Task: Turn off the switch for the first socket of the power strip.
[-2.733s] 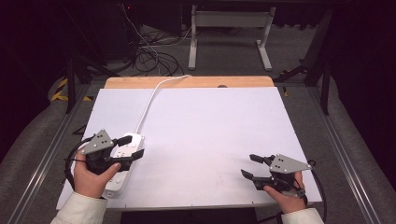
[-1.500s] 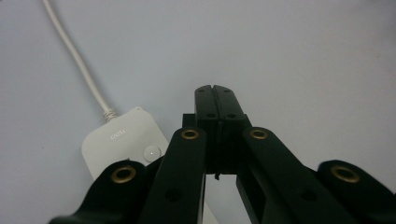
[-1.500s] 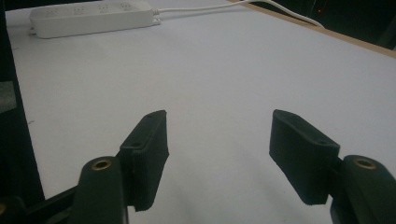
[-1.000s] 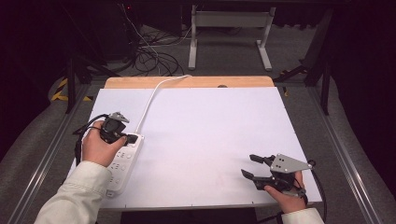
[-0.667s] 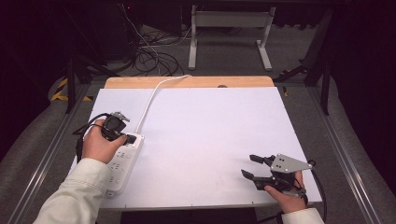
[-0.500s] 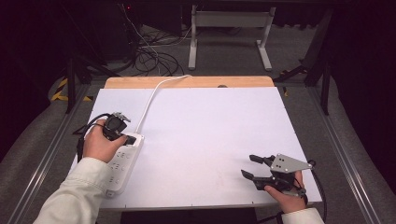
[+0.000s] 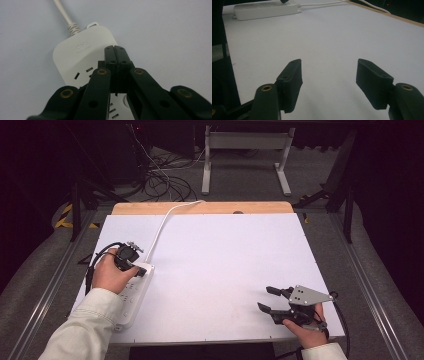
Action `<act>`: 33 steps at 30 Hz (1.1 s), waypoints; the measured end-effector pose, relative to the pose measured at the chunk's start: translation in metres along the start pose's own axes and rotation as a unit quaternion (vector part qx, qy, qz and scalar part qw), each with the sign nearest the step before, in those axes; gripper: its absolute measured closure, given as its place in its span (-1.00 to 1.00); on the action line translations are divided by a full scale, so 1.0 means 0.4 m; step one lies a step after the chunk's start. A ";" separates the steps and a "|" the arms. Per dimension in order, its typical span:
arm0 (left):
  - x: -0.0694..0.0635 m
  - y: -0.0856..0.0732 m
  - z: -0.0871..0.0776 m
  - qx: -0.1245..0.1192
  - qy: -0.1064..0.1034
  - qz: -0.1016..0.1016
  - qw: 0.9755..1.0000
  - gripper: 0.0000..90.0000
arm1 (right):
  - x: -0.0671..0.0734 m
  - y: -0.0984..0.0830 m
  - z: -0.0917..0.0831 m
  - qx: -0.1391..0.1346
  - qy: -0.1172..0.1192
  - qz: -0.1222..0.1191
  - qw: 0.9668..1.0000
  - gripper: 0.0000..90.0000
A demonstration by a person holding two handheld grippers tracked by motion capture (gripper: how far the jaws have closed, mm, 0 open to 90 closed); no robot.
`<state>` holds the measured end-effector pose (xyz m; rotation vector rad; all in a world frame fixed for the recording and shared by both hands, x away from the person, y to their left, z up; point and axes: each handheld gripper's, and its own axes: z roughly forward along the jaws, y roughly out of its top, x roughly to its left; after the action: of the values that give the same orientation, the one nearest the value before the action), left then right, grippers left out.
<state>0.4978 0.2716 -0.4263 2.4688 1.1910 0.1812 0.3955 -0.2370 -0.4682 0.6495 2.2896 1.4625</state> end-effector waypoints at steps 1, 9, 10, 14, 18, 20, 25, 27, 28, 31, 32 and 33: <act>0.000 0.000 0.001 0.000 -0.001 0.000 1.000 1.00 | 0.000 0.000 0.000 0.000 0.000 0.000 1.000 -0.16; -0.002 -0.005 0.004 -0.006 0.002 -0.003 1.000 1.00 | 0.000 0.000 0.000 0.000 0.003 0.001 1.000 -0.16; 0.000 -0.006 0.003 -0.006 0.007 -0.001 1.000 1.00 | 0.000 0.000 0.000 0.000 0.002 0.001 1.000 -0.16; 0.000 -0.008 0.006 -0.006 -0.001 -0.004 1.000 1.00 | 0.001 0.000 0.001 0.001 0.005 0.002 1.000 -0.16; 0.000 -0.009 0.006 -0.007 -0.002 -0.006 1.000 1.00 | 0.002 0.000 0.003 0.001 0.008 0.003 1.000 -0.16; 0.001 -0.010 0.008 -0.008 -0.002 -0.007 1.000 1.00 | 0.002 0.000 0.002 0.002 0.008 0.003 1.000 -0.16; 0.000 -0.011 0.011 -0.008 -0.001 -0.006 1.000 1.00 | 0.002 0.000 0.002 0.002 0.009 0.003 1.000 -0.16; -0.002 -0.011 0.010 -0.007 0.004 -0.003 1.000 1.00 | 0.002 -0.001 0.003 0.003 0.011 0.003 1.000 -0.16; -0.002 -0.010 0.010 -0.007 0.005 -0.003 1.000 1.00 | 0.003 0.000 0.003 0.004 0.011 0.002 1.000 -0.16; -0.002 -0.011 0.011 -0.007 0.005 -0.004 1.000 1.00 | 0.003 -0.001 0.004 0.004 0.012 0.002 1.000 -0.16; -0.003 -0.011 0.011 -0.008 0.005 -0.005 1.000 1.00 | 0.003 -0.001 0.004 0.005 0.012 0.002 1.000 -0.16; -0.003 -0.012 0.011 -0.008 0.005 -0.005 1.000 1.00 | 0.003 -0.001 0.003 0.005 0.013 0.002 1.000 -0.16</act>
<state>0.4948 0.2720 -0.4321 2.4495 1.2009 0.1997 0.3951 -0.2354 -0.4690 0.6425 2.3166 1.4713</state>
